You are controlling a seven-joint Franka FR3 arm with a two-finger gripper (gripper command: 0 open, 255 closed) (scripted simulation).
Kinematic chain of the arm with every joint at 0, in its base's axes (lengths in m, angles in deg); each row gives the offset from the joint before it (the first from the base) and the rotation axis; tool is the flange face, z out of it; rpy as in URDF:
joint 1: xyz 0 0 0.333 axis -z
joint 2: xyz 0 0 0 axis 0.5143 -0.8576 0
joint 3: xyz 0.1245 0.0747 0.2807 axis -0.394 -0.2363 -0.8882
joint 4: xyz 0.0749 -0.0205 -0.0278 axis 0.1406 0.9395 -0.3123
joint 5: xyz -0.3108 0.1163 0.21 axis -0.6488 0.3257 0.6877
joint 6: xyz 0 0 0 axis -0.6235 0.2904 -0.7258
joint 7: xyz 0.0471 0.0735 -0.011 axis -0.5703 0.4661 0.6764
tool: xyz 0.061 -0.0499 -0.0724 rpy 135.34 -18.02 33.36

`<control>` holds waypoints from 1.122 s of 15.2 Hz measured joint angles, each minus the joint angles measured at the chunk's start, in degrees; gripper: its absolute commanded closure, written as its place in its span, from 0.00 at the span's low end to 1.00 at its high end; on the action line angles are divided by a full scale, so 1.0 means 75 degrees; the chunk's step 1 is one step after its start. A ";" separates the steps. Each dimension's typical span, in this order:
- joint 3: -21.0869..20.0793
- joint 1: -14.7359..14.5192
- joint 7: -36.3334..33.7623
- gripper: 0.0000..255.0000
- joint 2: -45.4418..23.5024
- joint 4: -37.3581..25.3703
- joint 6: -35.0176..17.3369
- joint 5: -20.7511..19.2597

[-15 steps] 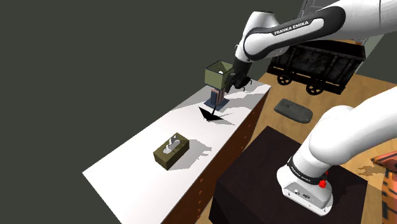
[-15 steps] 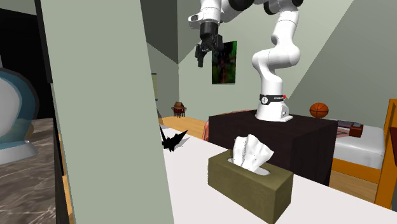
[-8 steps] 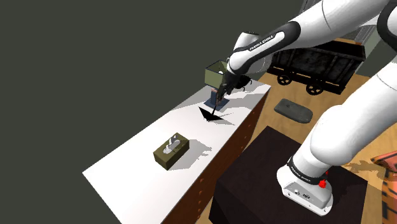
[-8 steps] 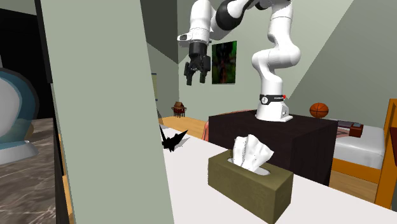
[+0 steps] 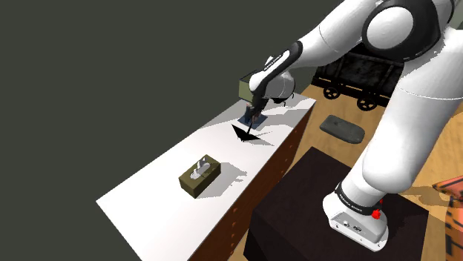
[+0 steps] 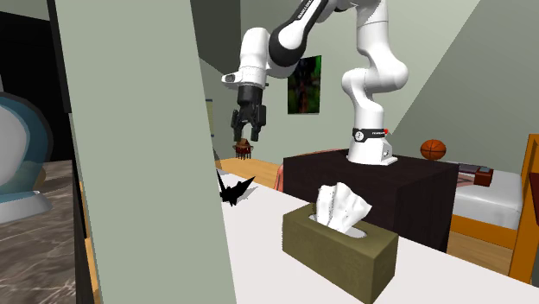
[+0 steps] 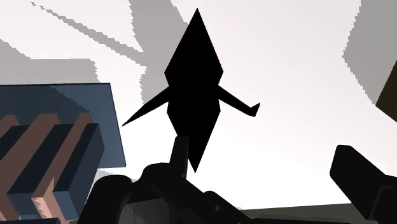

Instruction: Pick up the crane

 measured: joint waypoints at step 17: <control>-0.1422 0.1262 0.2407 0.00 -0.3906 -0.2913 -0.1177 0.1987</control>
